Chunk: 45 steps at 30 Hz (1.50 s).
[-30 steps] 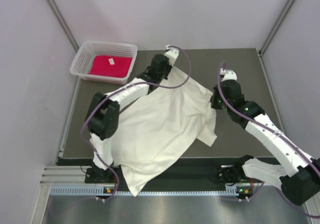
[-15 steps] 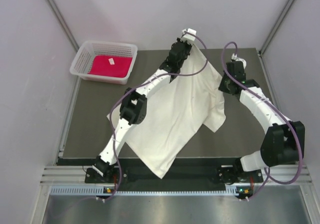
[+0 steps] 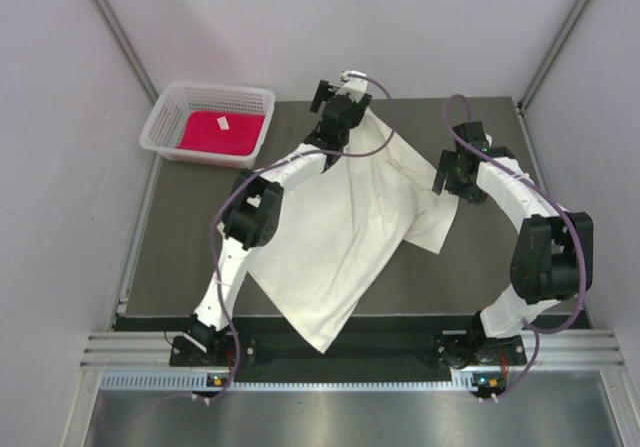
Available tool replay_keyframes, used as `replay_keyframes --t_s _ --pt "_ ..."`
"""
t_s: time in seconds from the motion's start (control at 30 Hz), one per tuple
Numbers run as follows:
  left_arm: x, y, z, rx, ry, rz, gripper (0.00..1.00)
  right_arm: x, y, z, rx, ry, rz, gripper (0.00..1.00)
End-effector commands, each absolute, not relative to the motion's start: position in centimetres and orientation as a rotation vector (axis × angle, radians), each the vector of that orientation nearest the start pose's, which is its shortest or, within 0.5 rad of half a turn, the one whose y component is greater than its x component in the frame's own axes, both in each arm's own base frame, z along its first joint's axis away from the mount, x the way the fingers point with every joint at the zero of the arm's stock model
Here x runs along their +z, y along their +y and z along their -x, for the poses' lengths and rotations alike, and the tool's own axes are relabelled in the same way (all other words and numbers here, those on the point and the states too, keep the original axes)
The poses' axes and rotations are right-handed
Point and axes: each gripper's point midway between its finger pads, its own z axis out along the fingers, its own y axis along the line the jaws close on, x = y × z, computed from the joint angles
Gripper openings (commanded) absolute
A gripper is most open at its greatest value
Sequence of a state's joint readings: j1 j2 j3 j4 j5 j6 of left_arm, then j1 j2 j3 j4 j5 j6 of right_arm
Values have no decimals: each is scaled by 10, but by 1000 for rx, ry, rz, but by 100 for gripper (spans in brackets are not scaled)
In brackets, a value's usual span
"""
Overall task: Fold and stack the t-shirts
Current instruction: Flatten the tshirt out
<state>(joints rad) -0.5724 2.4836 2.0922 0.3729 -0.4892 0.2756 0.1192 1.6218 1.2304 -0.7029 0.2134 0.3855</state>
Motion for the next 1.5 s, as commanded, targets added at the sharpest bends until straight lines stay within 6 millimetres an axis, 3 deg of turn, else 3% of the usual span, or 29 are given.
replay_keyframes --t_s 0.0,0.03,0.07,0.1,0.13,0.2,0.23,0.27,0.33,0.37,0.4,0.43,0.47,0.5,0.53,0.57,0.6,0.63,0.7,0.73,0.8,0.83,0.9,0.93,1.03,1.13,1.17,1.33,1.47 --pt "308 -279 -576 45 1552 -157 97 111 22 -337 -87 2620 -394 77" --pt "280 -275 -560 33 1632 -181 96 104 34 -327 -33 2658 -345 77" --pt "275 -274 -545 -15 1677 -204 97 105 43 -322 5 2662 -303 77" --pt "301 -267 -523 -90 1677 -149 97 103 50 -318 27 2671 -256 77" --pt "264 -256 -502 -69 1810 -188 97 95 65 -306 44 2693 -183 77" --pt "268 -268 -465 -238 1873 -294 98 99 84 -299 90 2655 -103 77" --pt "253 -277 -446 -307 1936 -395 98 93 101 -286 126 2666 -40 77" --pt "232 -277 -421 -338 2049 -486 98 93 109 -282 162 2659 -23 77" --pt "222 -268 -389 -385 2177 -471 99 92 137 -270 322 2639 7 77" --pt "207 -256 -371 -367 2275 -447 99 93 146 -267 379 2636 17 77" --pt "216 -248 -358 -396 2294 -342 99 92 156 -263 435 2631 30 79" --pt "202 -236 -346 -364 2347 -279 98 94 171 -261 500 2611 73 79" --pt "198 -225 -333 -343 2384 -227 98 93 174 -262 504 2607 80 80" --pt "215 -217 -322 -379 2351 -118 99 93 176 -263 497 2602 78 80" --pt "202 -202 -310 -339 2375 -55 99 91 177 -266 471 2596 70 80" --pt "205 -195 -302 -350 2366 8 98 91 177 -271 463 2587 56 80" --pt "219 -187 -287 -418 2333 145 98 85 176 -274 445 2597 34 79" --pt "200 -181 -272 -424 2370 203 98 84 177 -279 437 2586 23 78" --pt "206 -183 -245 -603 2357 349 98 78 183 -287 450 2579 9 74" --pt "176 -176 -227 -595 2417 399 98 79 184 -293 439 2571 -3 73" --pt "168 -164 -208 -653 2388 579 98 73 183 -302 397 2583 -36 68" --pt "139 -152 -192 -598 2439 659 99 72 177 -308 336 2572 -54 67" --pt "136 -142 -187 -634 2363 764 98 74 172 -317 282 2564 -62 67" --pt "123 -134 -183 -600 2361 797 98 74 167 -320 243 2556 -67 67" --pt "121 -113 -184 -514 2283 860 98 73 166 -324 240 2574 -61 67" --pt "105 -85 -177 -241 2342 905 98 71 167 -323 258 2583 -47 66" --pt "109 -79 -178 -208 2321 909 98 70 168 -323 263 2583 -45 66" --pt "87 -82 -197 -26 2390 892 97 67 166 -320 276 2584 -60 66" --pt "62 -87 -205 36 2454 920 84 61 165 -319 264 2600 -73 66"
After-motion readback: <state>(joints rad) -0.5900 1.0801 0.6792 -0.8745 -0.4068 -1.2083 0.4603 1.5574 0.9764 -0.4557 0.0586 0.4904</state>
